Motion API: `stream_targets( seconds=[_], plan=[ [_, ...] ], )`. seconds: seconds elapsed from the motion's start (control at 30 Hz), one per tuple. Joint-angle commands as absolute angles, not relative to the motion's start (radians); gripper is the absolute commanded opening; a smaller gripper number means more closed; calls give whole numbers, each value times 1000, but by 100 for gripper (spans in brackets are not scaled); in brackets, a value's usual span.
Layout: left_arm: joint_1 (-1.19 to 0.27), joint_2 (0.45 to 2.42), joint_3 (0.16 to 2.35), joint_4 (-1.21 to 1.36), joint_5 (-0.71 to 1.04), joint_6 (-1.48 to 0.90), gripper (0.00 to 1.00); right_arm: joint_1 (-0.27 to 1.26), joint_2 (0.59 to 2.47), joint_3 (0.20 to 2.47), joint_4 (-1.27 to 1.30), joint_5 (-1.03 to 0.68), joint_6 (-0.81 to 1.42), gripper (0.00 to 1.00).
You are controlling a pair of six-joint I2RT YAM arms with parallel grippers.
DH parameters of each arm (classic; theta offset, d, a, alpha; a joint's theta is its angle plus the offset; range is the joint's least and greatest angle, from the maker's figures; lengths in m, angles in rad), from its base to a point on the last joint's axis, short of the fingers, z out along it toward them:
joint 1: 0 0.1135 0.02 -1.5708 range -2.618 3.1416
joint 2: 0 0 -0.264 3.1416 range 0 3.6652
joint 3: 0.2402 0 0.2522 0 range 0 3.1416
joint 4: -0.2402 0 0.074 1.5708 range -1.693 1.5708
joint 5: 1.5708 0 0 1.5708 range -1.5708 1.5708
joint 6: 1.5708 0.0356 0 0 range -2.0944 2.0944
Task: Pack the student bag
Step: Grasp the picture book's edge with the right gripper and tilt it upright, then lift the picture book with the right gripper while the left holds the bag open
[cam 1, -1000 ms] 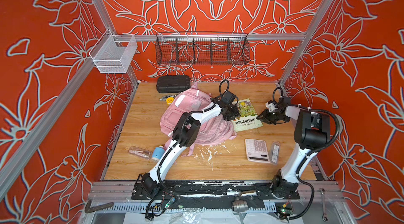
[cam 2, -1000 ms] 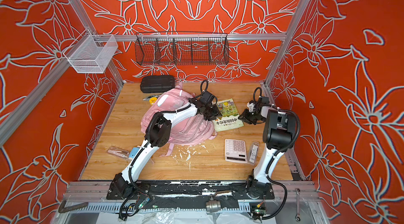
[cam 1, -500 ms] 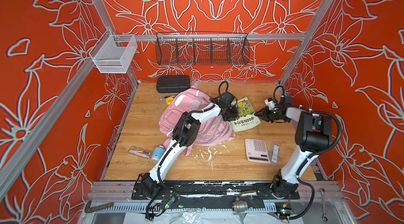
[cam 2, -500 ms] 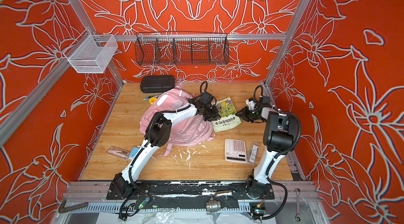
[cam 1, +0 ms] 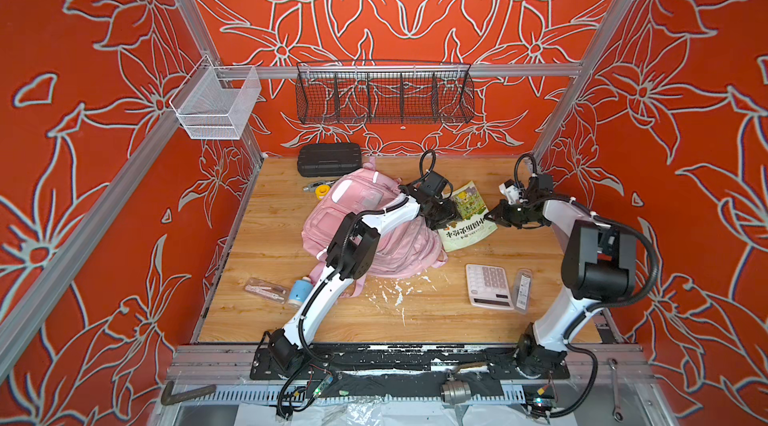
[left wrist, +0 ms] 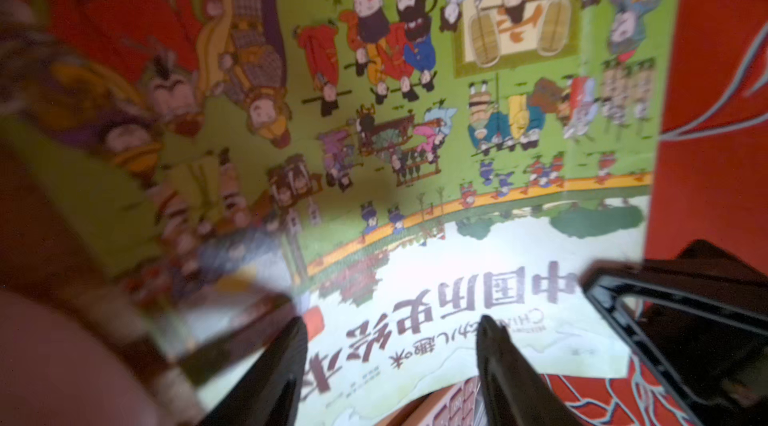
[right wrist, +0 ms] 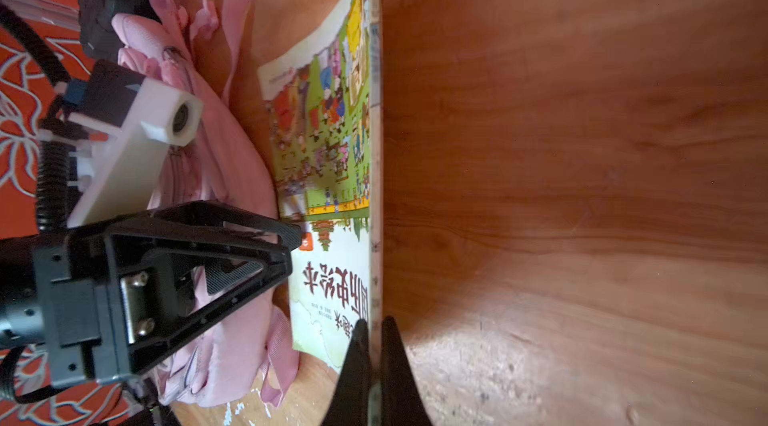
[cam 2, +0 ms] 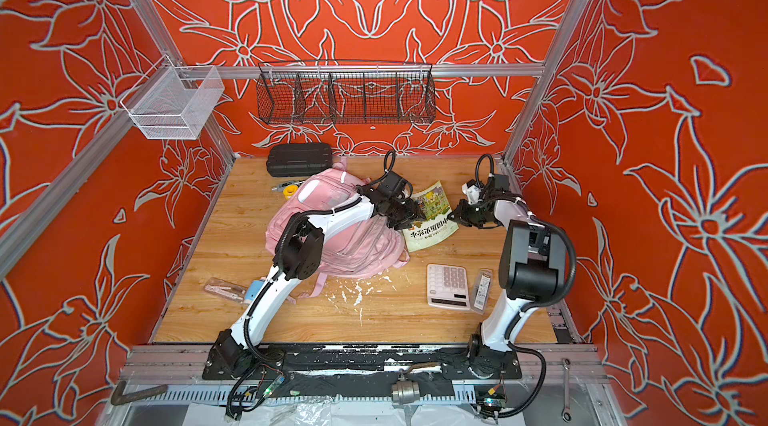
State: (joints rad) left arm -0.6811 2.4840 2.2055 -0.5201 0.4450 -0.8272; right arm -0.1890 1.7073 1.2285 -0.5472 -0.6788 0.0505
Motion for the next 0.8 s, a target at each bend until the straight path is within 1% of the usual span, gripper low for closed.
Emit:
stream_targets(
  seconds=[0.0, 0.07, 0.2, 0.3, 0.37, 0.5, 0.6, 0.67, 0.77],
  plan=[
    [-689, 2243, 2196, -547, 382, -624, 73, -163, 1565, 1292, -603, -593, -28, 0],
    [-689, 2140, 2156, -562, 326, -496, 75, -138, 1512, 1311, -614, -571, -45, 0],
    [-686, 1963, 2073, -609, 185, -158, 83, -68, 1435, 1381, -718, -478, -157, 0],
    [-670, 1848, 1953, -577, 137, 62, 88, -50, 1381, 1419, -776, -505, -208, 0],
    [-632, 1778, 1850, -516, 179, 148, 92, -37, 1335, 1430, -800, -535, -249, 0],
    [-517, 1674, 1684, -411, 413, 281, 95, -9, 1265, 1458, -872, -630, -351, 0],
    [-446, 1652, 1653, -416, 544, 355, 96, 11, 1224, 1462, -922, -681, -441, 0],
    [-415, 1652, 1653, -443, 585, 406, 98, 31, 1203, 1462, -956, -718, -501, 0],
    [-375, 1663, 1676, -485, 705, 439, 98, 54, 1173, 1448, -955, -739, -540, 0]
  ],
)
